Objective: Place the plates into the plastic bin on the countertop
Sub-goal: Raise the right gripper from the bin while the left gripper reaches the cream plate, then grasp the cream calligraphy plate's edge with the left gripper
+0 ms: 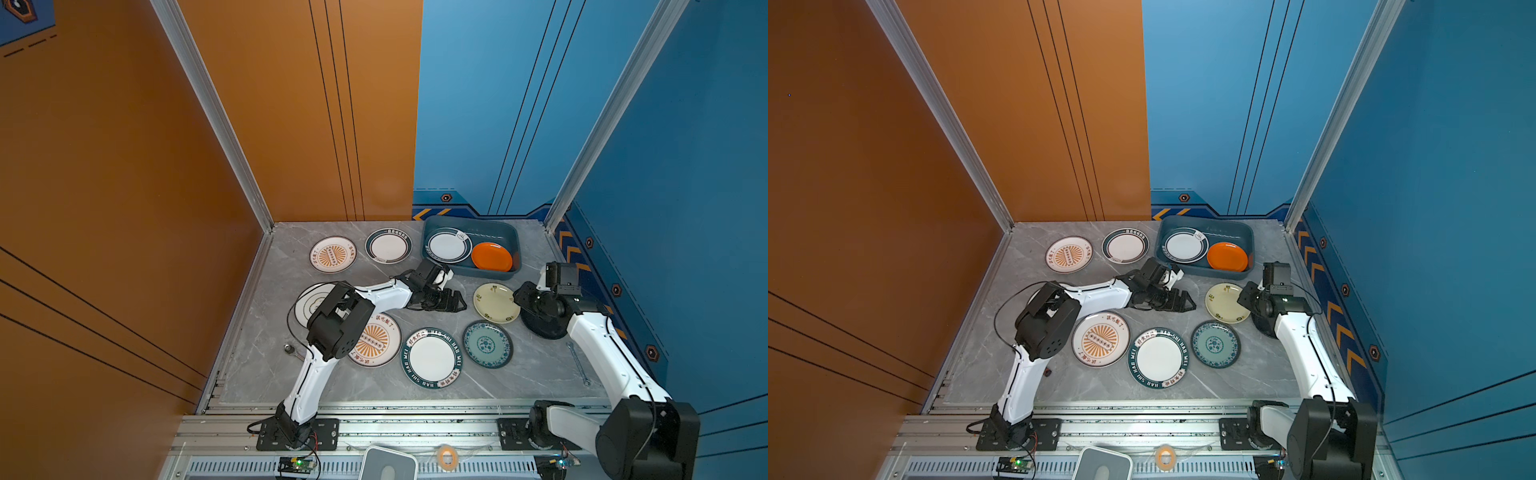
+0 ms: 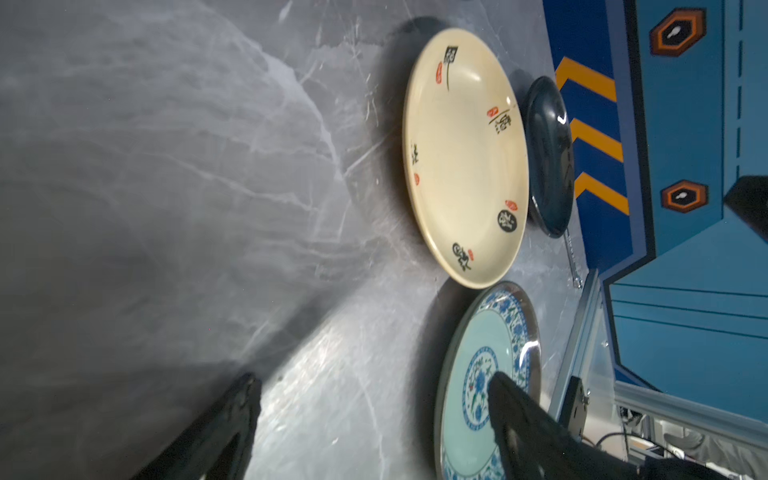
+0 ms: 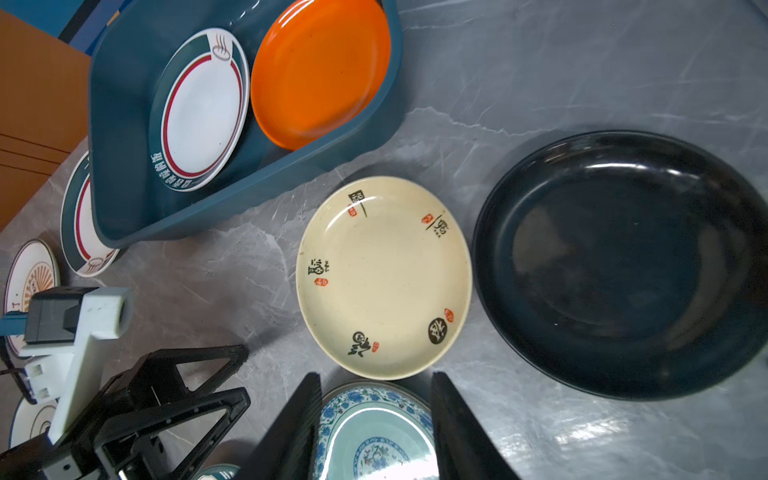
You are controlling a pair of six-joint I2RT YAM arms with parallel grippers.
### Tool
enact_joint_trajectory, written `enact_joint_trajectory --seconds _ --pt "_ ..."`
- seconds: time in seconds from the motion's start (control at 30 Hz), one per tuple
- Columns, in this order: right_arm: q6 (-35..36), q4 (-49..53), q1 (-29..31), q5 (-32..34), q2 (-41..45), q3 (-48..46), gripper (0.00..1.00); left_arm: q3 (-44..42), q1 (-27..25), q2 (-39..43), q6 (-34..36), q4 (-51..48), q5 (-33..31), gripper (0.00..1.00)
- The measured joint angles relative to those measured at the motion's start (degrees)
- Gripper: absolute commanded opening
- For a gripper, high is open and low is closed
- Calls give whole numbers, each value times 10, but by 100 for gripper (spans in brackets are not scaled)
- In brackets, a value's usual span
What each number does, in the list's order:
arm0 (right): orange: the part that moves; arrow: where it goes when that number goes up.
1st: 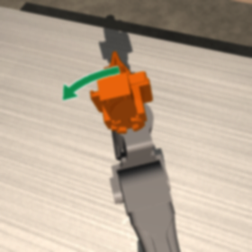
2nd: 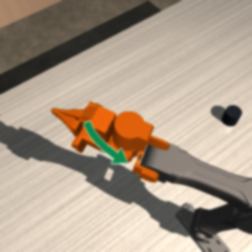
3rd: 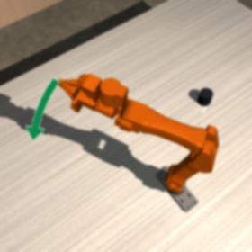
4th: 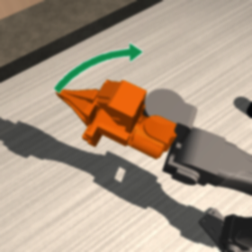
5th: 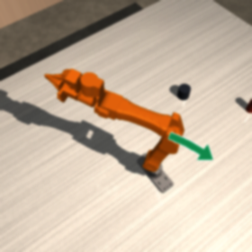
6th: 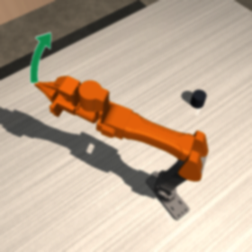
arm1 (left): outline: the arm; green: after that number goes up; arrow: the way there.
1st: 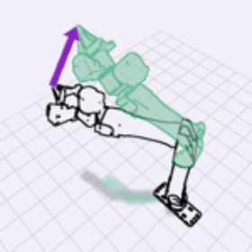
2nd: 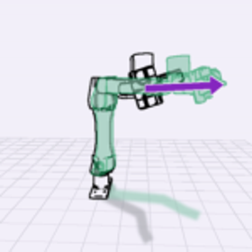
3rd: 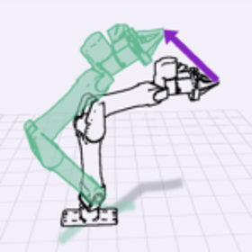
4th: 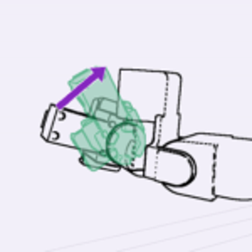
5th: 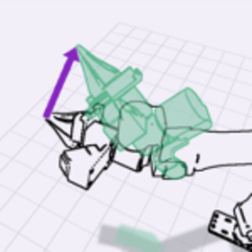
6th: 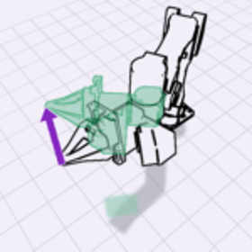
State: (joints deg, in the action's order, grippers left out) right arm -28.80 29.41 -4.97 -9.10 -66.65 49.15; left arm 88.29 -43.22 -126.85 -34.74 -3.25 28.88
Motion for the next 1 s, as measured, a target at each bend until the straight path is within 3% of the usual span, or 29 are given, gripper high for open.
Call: enact_joint_trajectory --seconds 0.37,0.73,1.0 --pt "0 -6 -25 -17 10 -23 45 61 -44 -61 -85 70 -49 72" --pt "0 -13 -35 -28 20 -46 45 108 -54 -97 -111 70 -95 49" --pt "0 -16 -37 -29 20 -50 45 128 -56 -112 -113 65 -114 41"
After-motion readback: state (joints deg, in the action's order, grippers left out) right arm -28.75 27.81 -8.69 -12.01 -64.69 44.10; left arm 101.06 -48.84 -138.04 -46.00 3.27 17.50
